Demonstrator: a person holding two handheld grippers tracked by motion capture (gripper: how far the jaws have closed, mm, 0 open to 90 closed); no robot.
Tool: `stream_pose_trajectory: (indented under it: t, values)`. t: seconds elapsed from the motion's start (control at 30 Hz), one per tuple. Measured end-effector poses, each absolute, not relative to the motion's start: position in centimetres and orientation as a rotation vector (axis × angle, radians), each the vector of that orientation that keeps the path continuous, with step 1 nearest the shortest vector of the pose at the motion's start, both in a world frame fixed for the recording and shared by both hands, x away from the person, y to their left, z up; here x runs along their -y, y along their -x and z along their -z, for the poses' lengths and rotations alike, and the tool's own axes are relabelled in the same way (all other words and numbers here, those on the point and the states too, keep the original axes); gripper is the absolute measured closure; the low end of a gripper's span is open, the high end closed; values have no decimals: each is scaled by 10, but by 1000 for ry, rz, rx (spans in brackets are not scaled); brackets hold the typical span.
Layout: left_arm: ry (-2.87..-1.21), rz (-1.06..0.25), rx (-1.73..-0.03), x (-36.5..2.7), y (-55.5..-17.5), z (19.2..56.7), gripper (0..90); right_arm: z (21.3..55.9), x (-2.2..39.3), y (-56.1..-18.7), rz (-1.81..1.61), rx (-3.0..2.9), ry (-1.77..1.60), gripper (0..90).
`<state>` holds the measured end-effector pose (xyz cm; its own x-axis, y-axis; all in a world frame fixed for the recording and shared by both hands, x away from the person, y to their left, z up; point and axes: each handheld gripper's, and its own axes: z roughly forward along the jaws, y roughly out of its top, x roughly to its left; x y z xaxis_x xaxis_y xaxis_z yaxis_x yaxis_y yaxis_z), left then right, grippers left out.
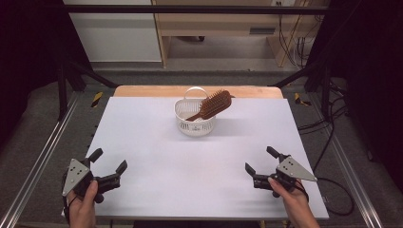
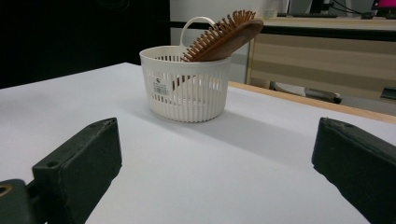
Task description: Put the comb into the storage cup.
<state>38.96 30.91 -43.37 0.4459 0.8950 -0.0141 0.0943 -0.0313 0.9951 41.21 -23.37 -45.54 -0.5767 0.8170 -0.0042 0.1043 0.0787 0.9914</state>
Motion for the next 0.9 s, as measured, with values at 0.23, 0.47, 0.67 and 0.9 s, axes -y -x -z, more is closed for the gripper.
stream_pose_trajectory:
  t: [0.23,0.47,0.67,0.9]
  values:
    - [-1471,-813,-916,-308,-390,433,24,455,233,-415,-1565,-1759,-925,20]
    - [-1481,-801,-904,-306,-390,434,23,456,230,-418,-1564,-1769,-924,20]
    - [-1490,-795,-897,-303,-390,434,24,456,227,-421,-1562,-1772,-924,20]
    - [-1502,-788,-893,-301,-391,434,24,457,227,-424,-1545,-1787,-932,24]
